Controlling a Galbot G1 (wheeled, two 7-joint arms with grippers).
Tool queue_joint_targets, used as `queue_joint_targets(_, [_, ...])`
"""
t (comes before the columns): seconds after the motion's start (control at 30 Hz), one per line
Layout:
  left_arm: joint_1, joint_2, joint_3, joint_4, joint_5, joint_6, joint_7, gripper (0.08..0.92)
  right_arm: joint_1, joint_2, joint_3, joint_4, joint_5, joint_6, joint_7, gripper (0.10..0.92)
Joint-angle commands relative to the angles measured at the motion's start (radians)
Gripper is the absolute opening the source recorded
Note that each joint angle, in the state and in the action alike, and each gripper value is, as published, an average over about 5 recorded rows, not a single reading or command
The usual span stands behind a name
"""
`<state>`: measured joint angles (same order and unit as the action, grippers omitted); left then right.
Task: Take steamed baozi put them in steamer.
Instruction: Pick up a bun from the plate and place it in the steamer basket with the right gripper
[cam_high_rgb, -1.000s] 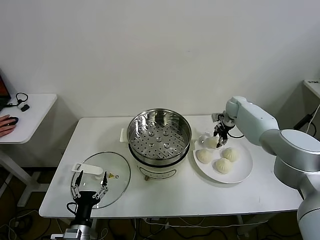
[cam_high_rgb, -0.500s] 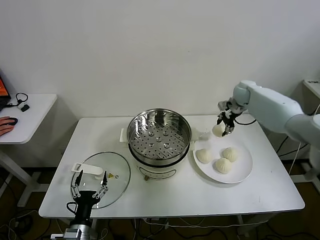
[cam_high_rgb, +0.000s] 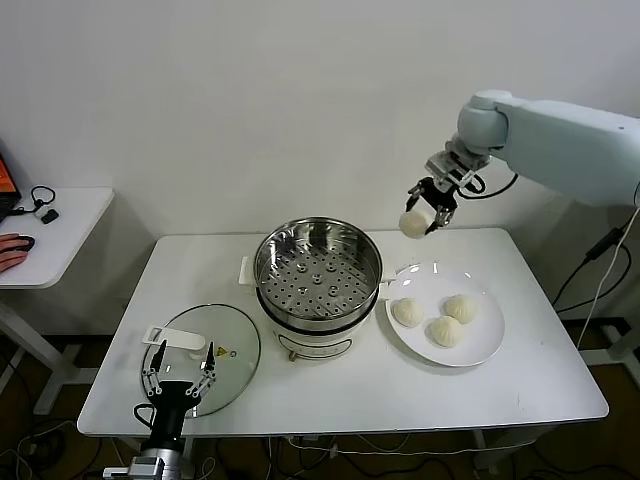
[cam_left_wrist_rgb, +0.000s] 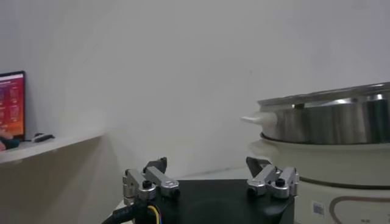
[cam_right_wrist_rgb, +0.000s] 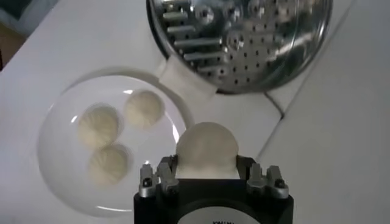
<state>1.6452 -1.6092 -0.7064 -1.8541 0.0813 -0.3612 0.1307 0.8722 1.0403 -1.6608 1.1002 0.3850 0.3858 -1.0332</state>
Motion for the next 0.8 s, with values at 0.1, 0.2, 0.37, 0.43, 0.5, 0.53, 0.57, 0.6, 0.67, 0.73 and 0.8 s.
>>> queue_joint_targets(0.1, [-0.004, -0.027, -0.001, -0.002, -0.002, 0.001, -0.002, 0.823, 0.014, 0.197, -0.043, 0.016, -0.062, 0.320, 0.171, 0.637])
queue_joint_targets(0.2, [-0.007, -0.027, -0.002, -0.002, -0.003, 0.002, -0.002, 0.823, -0.034, 0.267, -0.021, -0.076, -0.132, 0.389, 0.189, 0.638])
queue_joint_targets(0.37, [-0.013, -0.032, -0.004, 0.005, -0.002, 0.001, -0.001, 0.823, -0.118, 0.355, 0.010, -0.216, -0.207, 0.465, 0.202, 0.644])
queue_joint_targets(0.43, [-0.013, -0.034, -0.004, 0.007, -0.001, 0.000, -0.001, 0.823, -0.153, 0.381, 0.019, -0.269, -0.234, 0.482, 0.209, 0.644])
queue_joint_targets(0.5, [-0.014, -0.035, -0.003, 0.008, 0.000, -0.001, -0.002, 0.823, -0.198, 0.405, 0.044, -0.332, -0.274, 0.487, 0.217, 0.645])
queue_joint_targets(0.53, [-0.014, -0.036, -0.003, 0.008, 0.000, -0.001, -0.002, 0.823, -0.223, 0.418, 0.061, -0.370, -0.297, 0.487, 0.220, 0.645])
queue_joint_targets(0.57, [-0.015, -0.036, -0.003, 0.008, 0.000, -0.001, -0.002, 0.823, -0.248, 0.431, 0.080, -0.408, -0.320, 0.487, 0.221, 0.645])
queue_joint_targets(0.6, [-0.015, -0.037, -0.003, 0.008, 0.000, -0.001, -0.002, 0.823, -0.271, 0.443, 0.097, -0.445, -0.341, 0.487, 0.221, 0.645])
queue_joint_targets(0.67, [-0.015, -0.037, -0.003, 0.009, 0.000, -0.001, -0.001, 0.823, -0.305, 0.461, 0.118, -0.504, -0.368, 0.487, 0.221, 0.645])
queue_joint_targets(0.73, [-0.015, -0.037, -0.004, 0.010, -0.001, -0.002, -0.001, 0.823, -0.326, 0.469, 0.124, -0.536, -0.379, 0.487, 0.221, 0.645])
queue_joint_targets(0.8, [-0.016, -0.036, -0.006, 0.013, -0.001, -0.004, -0.001, 0.823, -0.340, 0.471, 0.125, -0.552, -0.381, 0.487, 0.221, 0.645])
